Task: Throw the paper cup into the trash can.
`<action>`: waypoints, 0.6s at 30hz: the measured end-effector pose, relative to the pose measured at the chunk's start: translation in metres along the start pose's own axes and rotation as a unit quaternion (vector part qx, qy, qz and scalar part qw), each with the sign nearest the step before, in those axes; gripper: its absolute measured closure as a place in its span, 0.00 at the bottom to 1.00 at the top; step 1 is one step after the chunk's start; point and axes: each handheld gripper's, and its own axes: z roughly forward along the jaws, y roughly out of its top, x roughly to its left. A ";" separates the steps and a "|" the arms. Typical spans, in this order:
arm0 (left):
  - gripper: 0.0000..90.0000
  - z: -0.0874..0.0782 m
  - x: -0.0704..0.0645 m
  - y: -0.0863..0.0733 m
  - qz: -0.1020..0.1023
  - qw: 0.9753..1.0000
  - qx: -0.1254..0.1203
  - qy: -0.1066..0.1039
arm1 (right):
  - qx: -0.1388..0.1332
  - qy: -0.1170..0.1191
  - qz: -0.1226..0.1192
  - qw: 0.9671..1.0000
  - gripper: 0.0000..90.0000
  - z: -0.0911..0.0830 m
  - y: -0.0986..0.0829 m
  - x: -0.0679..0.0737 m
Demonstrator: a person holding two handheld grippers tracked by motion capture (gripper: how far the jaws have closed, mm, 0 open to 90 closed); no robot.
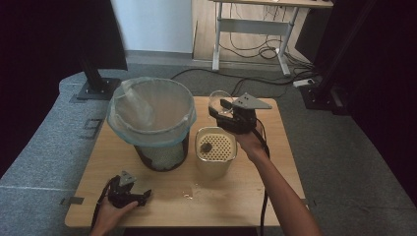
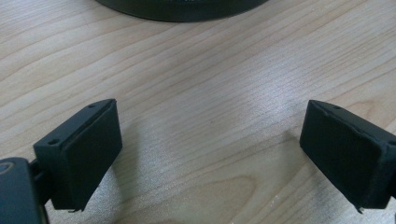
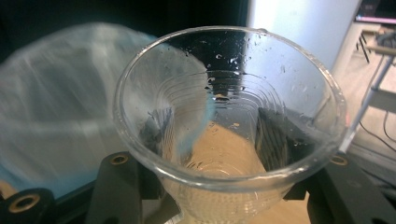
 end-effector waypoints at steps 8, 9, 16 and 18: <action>0.06 0.000 0.000 0.000 -0.002 1.000 -0.001 0.000 | -0.042 0.019 0.007 0.999 0.52 0.010 0.050 0.018; 0.06 0.000 0.000 0.000 -0.001 1.000 -0.001 0.000 | -0.045 0.023 0.007 0.999 0.52 0.014 0.056 0.021; 0.06 0.000 0.000 0.000 -0.001 1.000 -0.001 -0.001 | -0.044 0.045 0.004 0.998 0.52 0.054 0.086 0.049; 0.06 0.000 0.000 0.000 -0.001 1.000 -0.001 -0.001 | -0.034 0.057 -0.012 0.998 0.52 0.075 0.095 0.066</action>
